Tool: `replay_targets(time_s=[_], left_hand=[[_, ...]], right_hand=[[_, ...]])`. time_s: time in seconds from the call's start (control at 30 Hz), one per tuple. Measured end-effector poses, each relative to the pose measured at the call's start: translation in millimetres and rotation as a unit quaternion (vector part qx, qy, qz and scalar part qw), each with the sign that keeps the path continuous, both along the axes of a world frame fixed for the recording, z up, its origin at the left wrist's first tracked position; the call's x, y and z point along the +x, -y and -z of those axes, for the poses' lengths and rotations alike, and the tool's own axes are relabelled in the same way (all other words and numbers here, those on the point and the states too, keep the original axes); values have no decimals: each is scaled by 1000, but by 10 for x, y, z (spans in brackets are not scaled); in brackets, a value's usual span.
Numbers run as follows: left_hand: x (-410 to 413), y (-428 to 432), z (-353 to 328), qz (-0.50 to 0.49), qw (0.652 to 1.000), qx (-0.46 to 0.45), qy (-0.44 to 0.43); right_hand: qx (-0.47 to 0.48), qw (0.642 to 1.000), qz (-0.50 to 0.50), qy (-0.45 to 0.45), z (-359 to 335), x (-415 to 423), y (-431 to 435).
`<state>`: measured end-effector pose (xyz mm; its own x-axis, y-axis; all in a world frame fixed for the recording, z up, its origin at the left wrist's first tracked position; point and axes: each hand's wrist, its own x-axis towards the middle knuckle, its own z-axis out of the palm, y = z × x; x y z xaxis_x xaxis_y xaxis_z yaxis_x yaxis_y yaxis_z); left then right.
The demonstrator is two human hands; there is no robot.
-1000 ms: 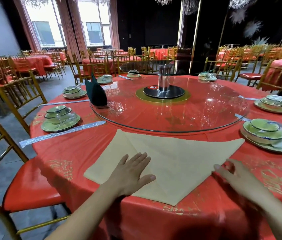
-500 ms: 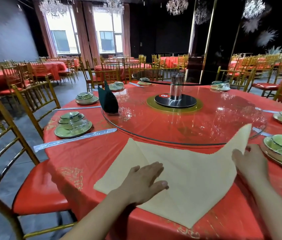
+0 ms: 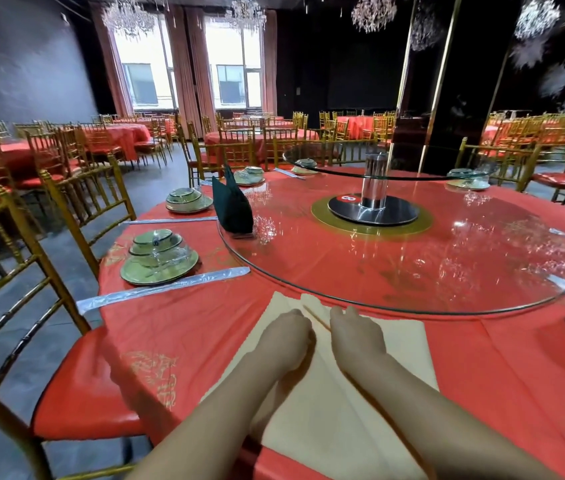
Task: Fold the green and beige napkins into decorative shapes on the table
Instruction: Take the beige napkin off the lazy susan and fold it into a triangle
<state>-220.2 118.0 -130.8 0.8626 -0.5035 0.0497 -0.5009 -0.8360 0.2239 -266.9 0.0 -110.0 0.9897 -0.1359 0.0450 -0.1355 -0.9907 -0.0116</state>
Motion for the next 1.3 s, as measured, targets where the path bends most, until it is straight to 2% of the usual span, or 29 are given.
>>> replay_targets(time_s=[0.17,0.27,0.37,0.43,0.53,0.63,0.8,0.9,1.03,1.13,1.3], left_hand=[[110,-112,69,35,997,-2,70],[164,-194,99,35,998,-29,47],[203,-244,121,47,996,-59,50],[235,-254,169,60,995,-58,53],[218,-271,241,44,993,-34,108],[181,-275,265,27,985,-33,169],[157,-256,268,25,987,-5,157],[149,-256,302,2,983,-41,180],[138,-264,305,15,986,-76,145],[142,-265,268,5,994,-44,98],[150,-247,179,25,996,10,86]], right_hand=[[63,994,-41,-73,-80,199,68],[103,989,-58,-89,-70,293,86],[157,984,-66,-59,-54,354,5],[146,986,-76,-38,-33,389,-56],[112,988,-103,-4,41,425,-108],[124,985,-123,-11,133,464,-80],[128,982,-136,0,165,488,-36],[123,982,-141,6,157,485,-50],[121,980,-158,21,163,474,-80],[111,978,-176,34,177,483,-91],[122,976,-180,25,177,478,-34]])
